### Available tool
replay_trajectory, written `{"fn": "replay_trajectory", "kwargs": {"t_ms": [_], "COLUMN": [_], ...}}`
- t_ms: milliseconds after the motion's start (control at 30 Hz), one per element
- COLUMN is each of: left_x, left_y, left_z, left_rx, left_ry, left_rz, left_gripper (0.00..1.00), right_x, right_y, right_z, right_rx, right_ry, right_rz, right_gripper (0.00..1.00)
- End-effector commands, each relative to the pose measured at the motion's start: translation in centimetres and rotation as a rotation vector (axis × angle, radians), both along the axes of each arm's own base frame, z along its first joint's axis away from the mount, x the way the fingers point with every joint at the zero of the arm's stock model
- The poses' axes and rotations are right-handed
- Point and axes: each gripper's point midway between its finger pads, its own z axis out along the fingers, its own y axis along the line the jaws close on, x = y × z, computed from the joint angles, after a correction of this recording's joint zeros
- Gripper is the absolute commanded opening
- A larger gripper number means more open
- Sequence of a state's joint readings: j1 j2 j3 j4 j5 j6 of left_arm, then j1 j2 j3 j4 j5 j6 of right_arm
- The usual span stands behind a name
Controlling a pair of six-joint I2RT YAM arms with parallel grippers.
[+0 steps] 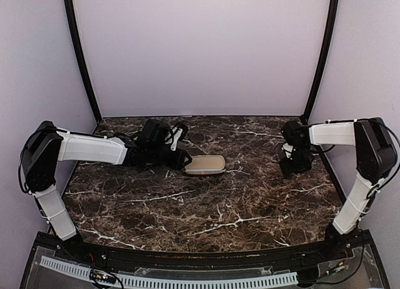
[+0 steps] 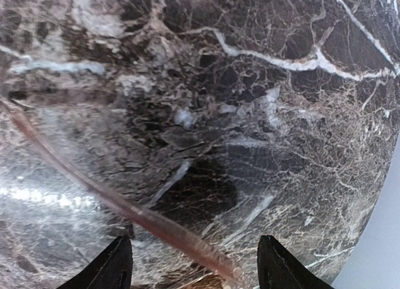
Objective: Organize the sunglasses
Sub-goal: Pick up the right temple of the sunglasses.
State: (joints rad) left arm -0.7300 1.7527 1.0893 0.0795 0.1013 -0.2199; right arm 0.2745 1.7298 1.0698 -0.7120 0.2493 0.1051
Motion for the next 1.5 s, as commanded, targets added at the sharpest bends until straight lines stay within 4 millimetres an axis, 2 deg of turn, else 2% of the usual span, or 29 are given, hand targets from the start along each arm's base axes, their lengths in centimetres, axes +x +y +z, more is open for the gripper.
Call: {"fn": "replay_trajectory", "kwargs": {"t_ms": [0, 233, 367, 567, 867, 1033, 1267, 1400, 1467], "left_x": [-0.5, -0.6, -0.7, -0.9, -1.4, -1.7, -2.3, -2.9, -3.3], "left_y": [-0.2, 0.0, 0.0, 0.0, -0.2, -0.4, -0.8, -1.3, -1.7], "left_z": [1.9, 1.8, 1.8, 1.9, 2.1, 2.2, 2.9, 4.5, 5.7], "left_rx": [-0.038, -0.033, -0.031, -0.038, -0.04, -0.041, -0.043, -0.065, -0.092], "left_ry": [-0.027, -0.023, -0.02, -0.007, -0.005, -0.003, -0.014, -0.047, -0.073], "left_rz": [-0.013, -0.011, -0.01, -0.01, -0.019, -0.022, -0.039, -0.06, -0.078], "left_gripper": [0.34, 0.34, 0.34, 0.34, 0.34, 0.34, 0.34, 0.34, 0.34], "right_x": [0.7, -0.1, -0.6, -1.9, -2.9, -2.9, -2.4, -1.8, -1.3], "right_y": [-0.3, 0.5, 0.9, 2.4, 3.1, 3.6, 4.8, 6.0, 7.4], "right_z": [-0.1, 0.0, 0.8, 0.7, 0.2, 0.3, 2.7, 6.4, 8.4], "right_rx": [-0.023, 0.03, 0.036, 0.036, 0.027, 0.032, 0.055, 0.078, 0.092], "right_ry": [0.011, 0.016, 0.002, 0.011, 0.02, 0.014, -0.048, -0.144, -0.204], "right_rz": [0.022, 0.027, 0.028, 0.061, 0.084, 0.096, 0.118, 0.145, 0.183], "right_gripper": [0.66, 0.45, 0.38, 0.25, 0.21, 0.12, 0.03, 0.0, 0.0]}}
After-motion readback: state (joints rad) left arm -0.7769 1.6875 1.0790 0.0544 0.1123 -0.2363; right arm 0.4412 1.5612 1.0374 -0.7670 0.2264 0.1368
